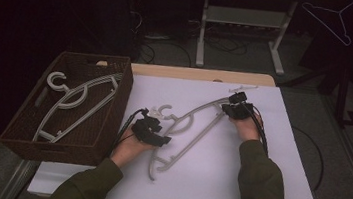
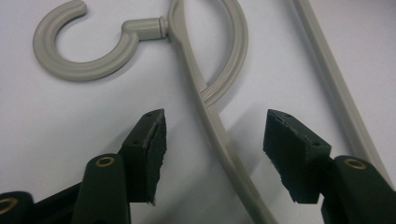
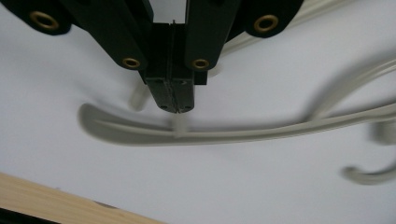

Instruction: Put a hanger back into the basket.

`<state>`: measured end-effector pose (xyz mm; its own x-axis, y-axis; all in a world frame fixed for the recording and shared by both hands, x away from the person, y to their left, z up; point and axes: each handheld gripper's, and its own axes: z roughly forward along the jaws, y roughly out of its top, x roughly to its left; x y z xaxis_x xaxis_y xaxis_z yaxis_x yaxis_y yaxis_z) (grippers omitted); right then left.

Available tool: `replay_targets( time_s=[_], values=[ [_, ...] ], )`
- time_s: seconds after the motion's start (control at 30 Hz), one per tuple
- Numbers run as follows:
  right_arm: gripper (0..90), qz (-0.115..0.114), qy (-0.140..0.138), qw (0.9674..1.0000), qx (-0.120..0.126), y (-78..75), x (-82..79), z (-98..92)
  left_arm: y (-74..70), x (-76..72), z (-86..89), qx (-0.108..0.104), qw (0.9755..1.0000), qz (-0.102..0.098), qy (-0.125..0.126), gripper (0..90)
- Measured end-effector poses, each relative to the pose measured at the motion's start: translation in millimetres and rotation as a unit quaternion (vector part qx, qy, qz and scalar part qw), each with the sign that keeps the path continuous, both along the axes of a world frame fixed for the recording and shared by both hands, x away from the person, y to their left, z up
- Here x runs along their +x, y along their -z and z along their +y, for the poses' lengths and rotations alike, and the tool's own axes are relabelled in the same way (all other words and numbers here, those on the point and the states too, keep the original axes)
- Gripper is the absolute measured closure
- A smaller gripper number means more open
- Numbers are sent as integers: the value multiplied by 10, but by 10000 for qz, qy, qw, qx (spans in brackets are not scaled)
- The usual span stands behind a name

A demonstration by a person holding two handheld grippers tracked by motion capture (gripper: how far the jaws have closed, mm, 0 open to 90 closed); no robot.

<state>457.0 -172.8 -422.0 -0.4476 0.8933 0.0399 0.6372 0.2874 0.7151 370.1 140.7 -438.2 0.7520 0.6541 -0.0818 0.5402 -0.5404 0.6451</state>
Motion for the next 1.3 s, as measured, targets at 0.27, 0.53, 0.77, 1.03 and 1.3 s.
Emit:
replay_targets(
  time_s=[0.27,0.53,0.77,1.03,1.3],
  values=[
    [899,154,14,9988,-456,103,343,110,6,-10,-25,-63,10000,1,-44,345],
    [900,382,-144,9951,-900,143,406,193,-2,-6,-9,-10,10000,-13,-26,338],
    [900,674,-182,9925,-1002,121,231,61,0,-31,-32,26,10000,-3,15,337],
    [900,758,-151,9938,-803,120,-138,-201,-7,-92,-66,-3,9999,36,168,333],
    [899,444,-179,9976,-504,77,-442,-419,-30,-152,-116,-91,9995,32,285,333]
  ],
)
